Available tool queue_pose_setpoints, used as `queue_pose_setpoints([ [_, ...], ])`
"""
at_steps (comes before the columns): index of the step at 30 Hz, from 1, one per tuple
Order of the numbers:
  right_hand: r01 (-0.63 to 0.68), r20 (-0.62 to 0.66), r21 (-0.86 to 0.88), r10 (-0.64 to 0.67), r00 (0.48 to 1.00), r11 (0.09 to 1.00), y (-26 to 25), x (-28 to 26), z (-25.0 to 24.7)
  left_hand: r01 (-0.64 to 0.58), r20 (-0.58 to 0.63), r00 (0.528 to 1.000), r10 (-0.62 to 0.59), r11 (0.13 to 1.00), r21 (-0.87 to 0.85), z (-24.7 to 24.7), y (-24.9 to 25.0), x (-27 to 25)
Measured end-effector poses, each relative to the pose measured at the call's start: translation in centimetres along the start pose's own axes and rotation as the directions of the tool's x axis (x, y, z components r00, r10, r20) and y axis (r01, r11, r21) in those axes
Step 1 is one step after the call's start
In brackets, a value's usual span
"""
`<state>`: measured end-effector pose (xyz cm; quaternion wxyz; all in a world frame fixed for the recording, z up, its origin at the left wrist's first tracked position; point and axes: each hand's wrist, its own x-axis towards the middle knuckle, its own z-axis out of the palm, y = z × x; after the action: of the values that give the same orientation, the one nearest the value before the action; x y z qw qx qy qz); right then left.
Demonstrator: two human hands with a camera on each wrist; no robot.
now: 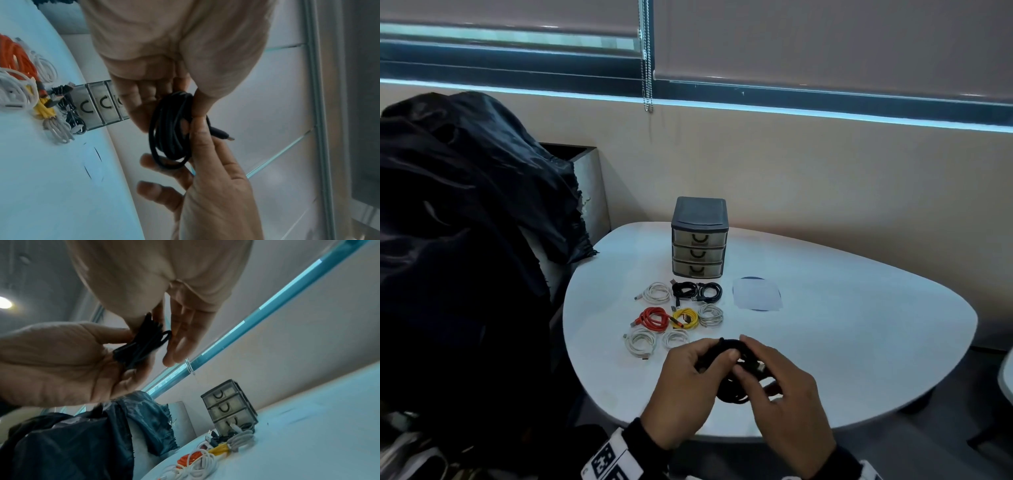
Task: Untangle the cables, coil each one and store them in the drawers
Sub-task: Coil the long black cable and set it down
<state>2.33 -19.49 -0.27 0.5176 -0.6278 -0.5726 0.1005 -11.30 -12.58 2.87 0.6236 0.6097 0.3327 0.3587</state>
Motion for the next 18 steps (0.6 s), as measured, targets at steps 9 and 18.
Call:
queue_pose_setpoints([
  [9, 0.036, -0.042, -0.009, -0.037, 0.998, 0.999, -1.2, -0.2, 0.4, -0.005, 0.081, 0.997, 0.006, 1.0, -0.012, -1.1, -0.3, -0.5],
  [18, -0.179, 0.306, 0.14, 0.129, 0.943, 0.974, -3.0, 1.0, -1.6, 0.135, 0.207, 0.969, -0.132, 0.991, -0.002, -4.5, -1.2, 0.7],
])
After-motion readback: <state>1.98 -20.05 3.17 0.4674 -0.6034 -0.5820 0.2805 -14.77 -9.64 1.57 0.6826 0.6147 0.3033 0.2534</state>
